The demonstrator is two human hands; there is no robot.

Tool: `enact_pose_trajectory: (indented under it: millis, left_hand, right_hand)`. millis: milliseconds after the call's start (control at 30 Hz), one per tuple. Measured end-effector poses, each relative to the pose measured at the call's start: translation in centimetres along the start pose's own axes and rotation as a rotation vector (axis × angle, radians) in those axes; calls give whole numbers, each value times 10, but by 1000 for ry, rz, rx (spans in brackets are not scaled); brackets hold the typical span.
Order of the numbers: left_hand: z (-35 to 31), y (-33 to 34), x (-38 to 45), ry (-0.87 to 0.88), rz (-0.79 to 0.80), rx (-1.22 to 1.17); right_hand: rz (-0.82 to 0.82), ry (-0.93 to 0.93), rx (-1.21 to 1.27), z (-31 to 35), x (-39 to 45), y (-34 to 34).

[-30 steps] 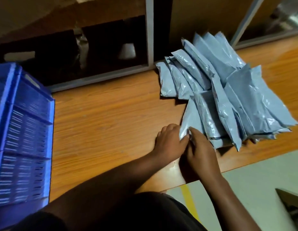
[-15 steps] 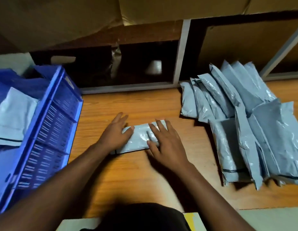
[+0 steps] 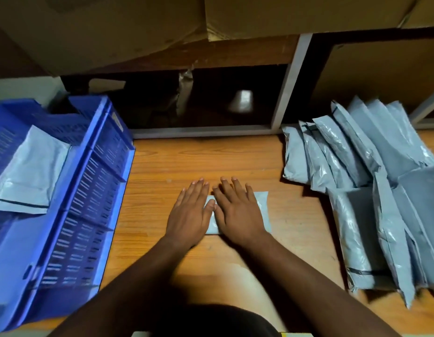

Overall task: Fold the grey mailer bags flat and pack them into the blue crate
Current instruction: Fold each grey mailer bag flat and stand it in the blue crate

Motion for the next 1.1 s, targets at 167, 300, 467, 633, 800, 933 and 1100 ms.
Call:
enact_pose_trajectory:
  millis: [167, 300, 467, 633, 800, 933, 1100]
  left_hand:
    - [6, 12, -5, 48, -20, 19]
    - [1, 13, -3, 46, -83, 19]
    - [0, 17, -1, 64, -137, 24]
    - [0, 20, 4, 38, -75, 52]
    - [1, 25, 3, 22, -21, 87]
    - [0, 29, 5, 11, 29, 124]
    - [0, 23, 4, 14, 107, 160]
  right_hand:
    - [-31, -19, -40, -1, -3, 15]
    - [-12, -9, -67, 1, 0, 20]
    - [22, 5, -82, -1, 1, 26]
    - [49, 13, -106, -1, 4, 30]
    - [55, 23, -131, 3, 4, 31]
    - [63, 19, -155, 3, 4, 32]
    - [102, 33, -150, 4, 3, 29]
Point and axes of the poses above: each hand's wrist, its own x-axis towards the middle knuckle, its own y-axis out of the palm, z = x × y, the point moved 4 cm from there along x, towards the middle knuckle, and after that the axes turned 13 degrees about -z, right-handed, at the moved point
